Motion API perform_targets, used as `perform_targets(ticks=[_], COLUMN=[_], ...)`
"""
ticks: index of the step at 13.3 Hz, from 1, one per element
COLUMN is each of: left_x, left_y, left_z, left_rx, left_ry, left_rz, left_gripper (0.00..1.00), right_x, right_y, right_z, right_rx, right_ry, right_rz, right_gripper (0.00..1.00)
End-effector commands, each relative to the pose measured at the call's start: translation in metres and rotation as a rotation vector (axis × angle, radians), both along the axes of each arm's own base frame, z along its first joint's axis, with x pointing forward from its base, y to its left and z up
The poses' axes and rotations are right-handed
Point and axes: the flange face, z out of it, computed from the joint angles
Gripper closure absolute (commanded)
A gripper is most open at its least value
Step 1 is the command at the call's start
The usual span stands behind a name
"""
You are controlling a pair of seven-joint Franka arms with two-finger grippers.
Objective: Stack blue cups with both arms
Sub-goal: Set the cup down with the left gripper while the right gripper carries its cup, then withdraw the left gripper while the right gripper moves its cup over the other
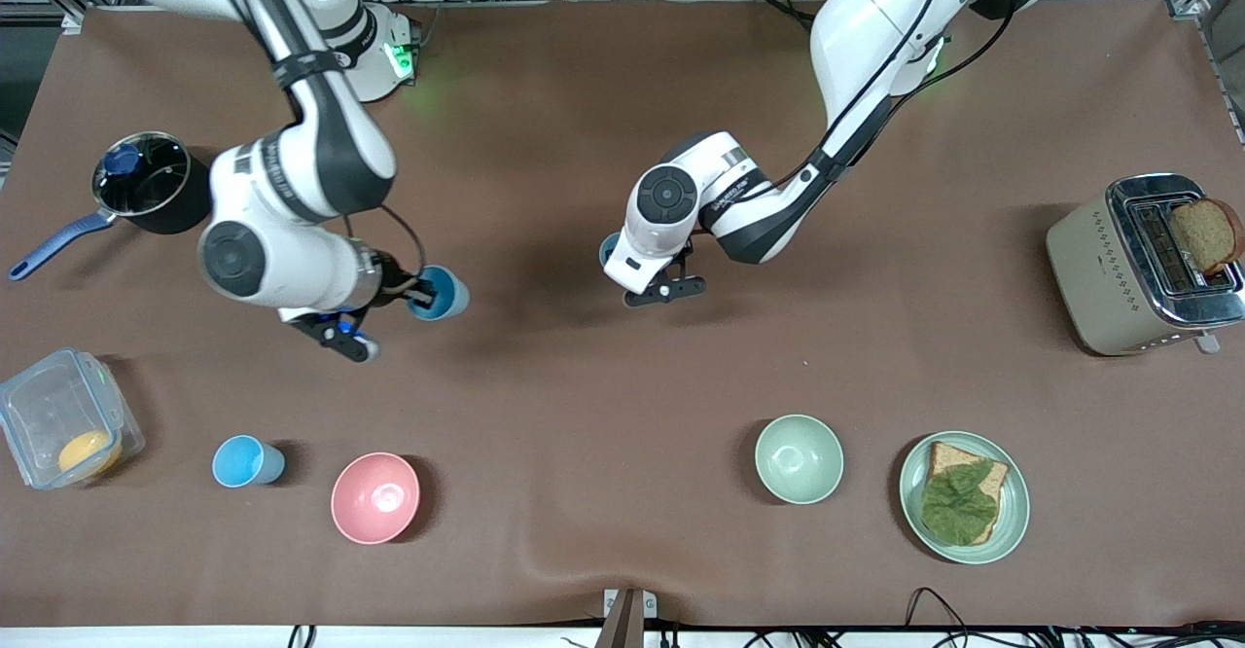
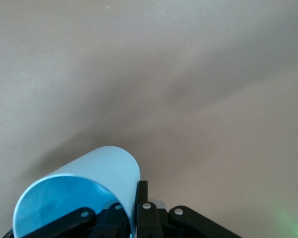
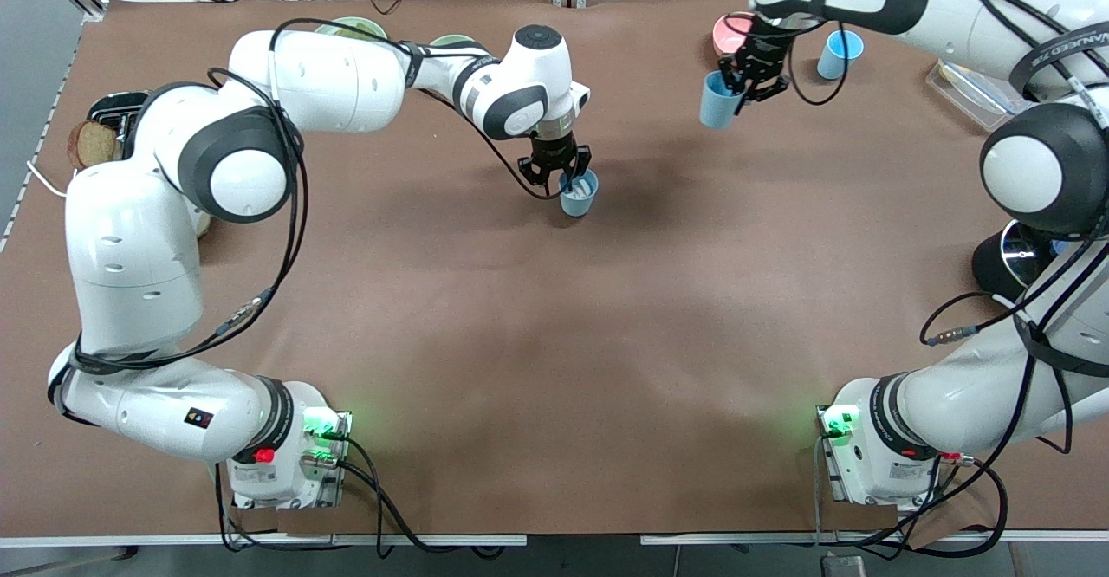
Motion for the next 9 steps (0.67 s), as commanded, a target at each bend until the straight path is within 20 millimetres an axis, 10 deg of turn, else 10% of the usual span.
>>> perform_targets(ticks=[1,6,9], left_x=[0.003,0.023,0.056], left_y=[0.004,0.064,0.140], left_z=[0.050,0.182,0.247], left_rx=[0.038,0.126,0.134], left_ry=[-0.052,-0.129,-0.170], left_rz=[0.006,0.073,0.114], left_gripper=[0.00,0.00,0.00], right_x=[-0.013,-0.032,-0.049], right_y=[0.041,0.107,0.153], right_z=[0.016,0.019,0.007], right_rx=[-0.005,-0.014,-0.011], right_ry=[-0.022,-0.064,-0.091], right_rz=[-0.056,-0.136,-0.159], right_gripper=[1.00,1.00,1.00])
